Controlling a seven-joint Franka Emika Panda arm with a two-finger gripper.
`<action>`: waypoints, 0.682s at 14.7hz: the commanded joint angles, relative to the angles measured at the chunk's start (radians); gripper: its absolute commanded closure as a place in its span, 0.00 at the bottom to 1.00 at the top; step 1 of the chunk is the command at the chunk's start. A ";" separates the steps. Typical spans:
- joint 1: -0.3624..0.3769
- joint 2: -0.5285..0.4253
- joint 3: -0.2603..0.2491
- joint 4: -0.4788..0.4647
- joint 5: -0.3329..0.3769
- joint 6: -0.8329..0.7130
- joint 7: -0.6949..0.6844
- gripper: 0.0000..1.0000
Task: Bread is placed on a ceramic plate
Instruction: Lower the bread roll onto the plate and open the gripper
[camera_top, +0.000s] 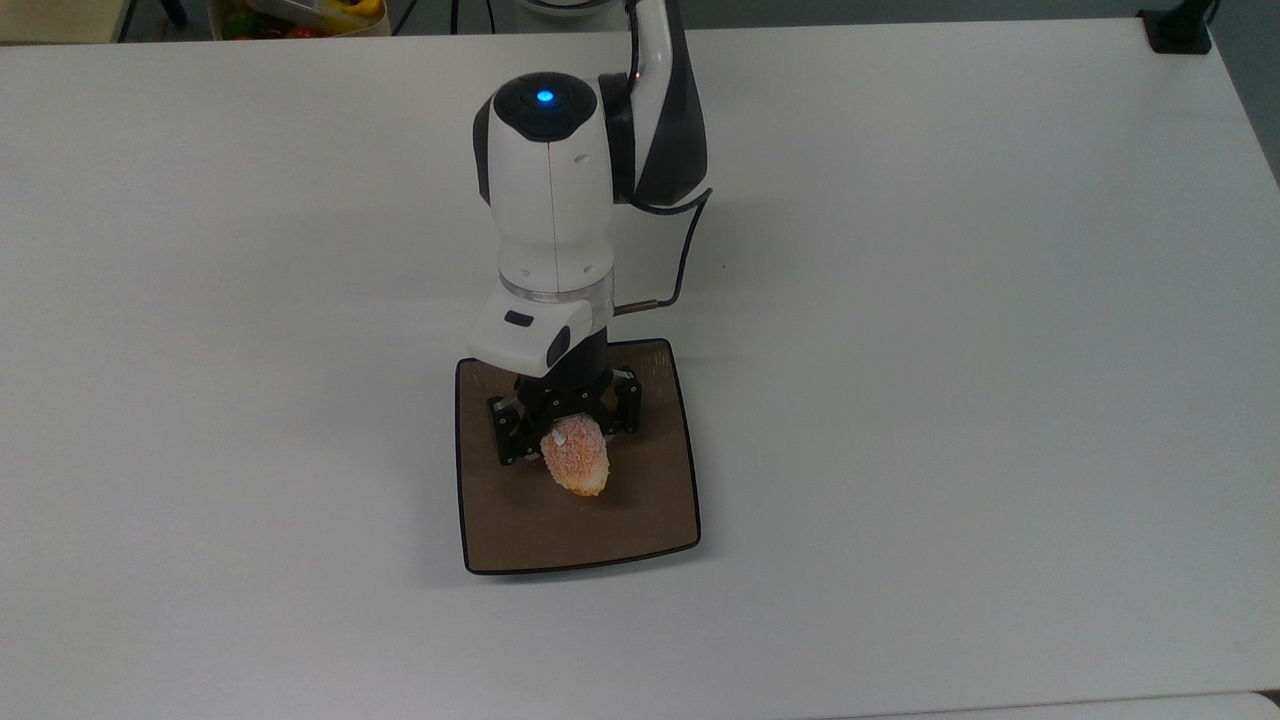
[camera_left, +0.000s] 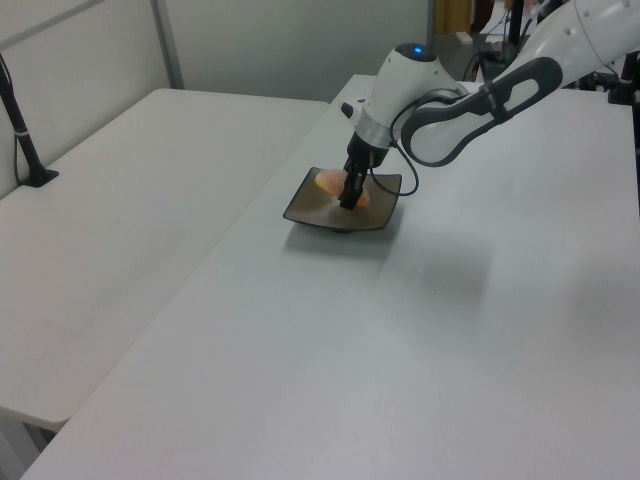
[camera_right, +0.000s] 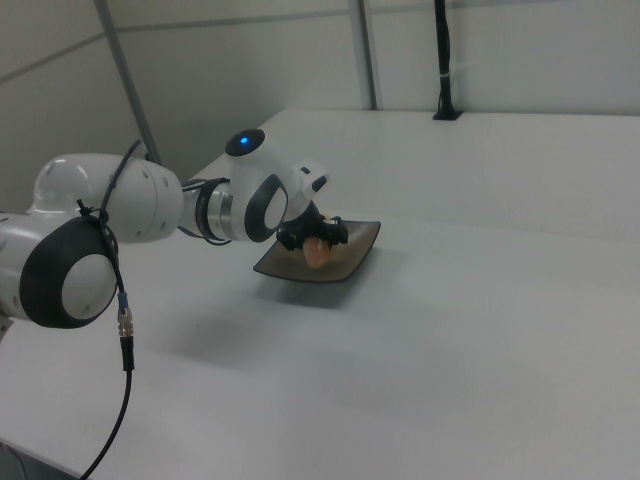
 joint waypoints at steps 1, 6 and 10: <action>0.011 0.014 -0.017 0.025 -0.006 0.014 0.027 0.36; 0.013 0.013 -0.018 0.016 -0.012 0.035 0.027 0.00; 0.013 0.004 -0.018 0.016 -0.035 0.037 0.029 0.00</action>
